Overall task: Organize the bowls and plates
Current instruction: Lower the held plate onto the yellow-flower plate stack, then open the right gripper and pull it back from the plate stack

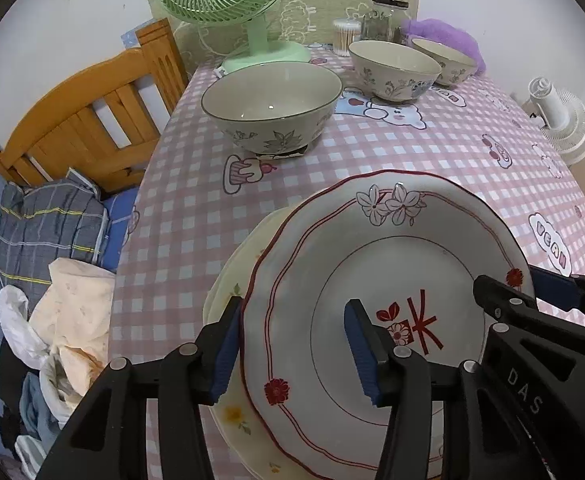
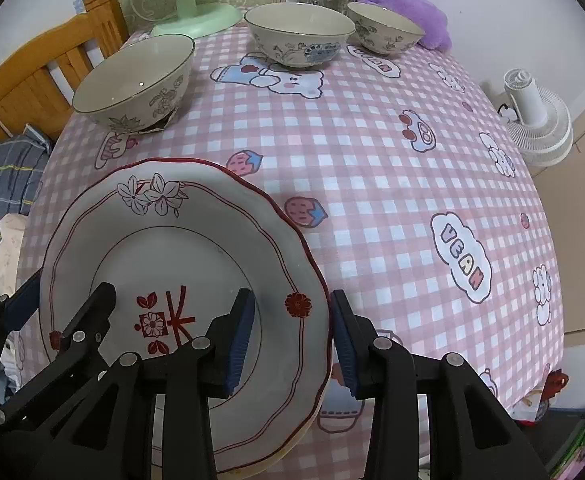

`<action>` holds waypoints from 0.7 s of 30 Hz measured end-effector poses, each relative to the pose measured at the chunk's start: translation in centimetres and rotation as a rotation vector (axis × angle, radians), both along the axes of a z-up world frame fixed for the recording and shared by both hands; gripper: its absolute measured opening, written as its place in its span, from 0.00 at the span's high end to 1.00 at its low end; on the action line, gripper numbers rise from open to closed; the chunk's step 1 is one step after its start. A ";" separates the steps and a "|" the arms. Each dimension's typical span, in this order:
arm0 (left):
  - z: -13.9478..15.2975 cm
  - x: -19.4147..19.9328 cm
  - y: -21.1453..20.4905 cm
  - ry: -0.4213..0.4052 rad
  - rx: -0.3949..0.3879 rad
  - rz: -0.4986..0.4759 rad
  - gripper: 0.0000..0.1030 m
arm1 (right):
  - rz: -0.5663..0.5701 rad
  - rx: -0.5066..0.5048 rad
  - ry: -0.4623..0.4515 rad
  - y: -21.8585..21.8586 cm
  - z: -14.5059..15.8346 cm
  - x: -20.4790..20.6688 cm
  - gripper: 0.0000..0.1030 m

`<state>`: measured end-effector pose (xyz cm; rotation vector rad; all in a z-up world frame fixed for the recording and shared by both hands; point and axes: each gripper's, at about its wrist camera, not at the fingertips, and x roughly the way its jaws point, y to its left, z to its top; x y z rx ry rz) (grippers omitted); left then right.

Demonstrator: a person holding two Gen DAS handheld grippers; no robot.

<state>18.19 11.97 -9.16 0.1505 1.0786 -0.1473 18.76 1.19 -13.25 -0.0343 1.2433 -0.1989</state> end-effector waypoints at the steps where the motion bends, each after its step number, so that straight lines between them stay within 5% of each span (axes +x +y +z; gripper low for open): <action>1: 0.0 0.0 0.1 0.001 -0.005 -0.001 0.48 | 0.002 0.004 0.000 -0.1 0.1 0.0 0.59; 8: 0.1 0.0 0.7 0.017 -0.030 0.004 0.40 | 0.050 -0.024 -0.026 0.5 0.7 -0.1 0.70; 21: 0.9 -0.5 0.8 0.014 -0.030 -0.014 0.24 | 0.078 0.030 -0.028 0.5 1.1 0.0 0.70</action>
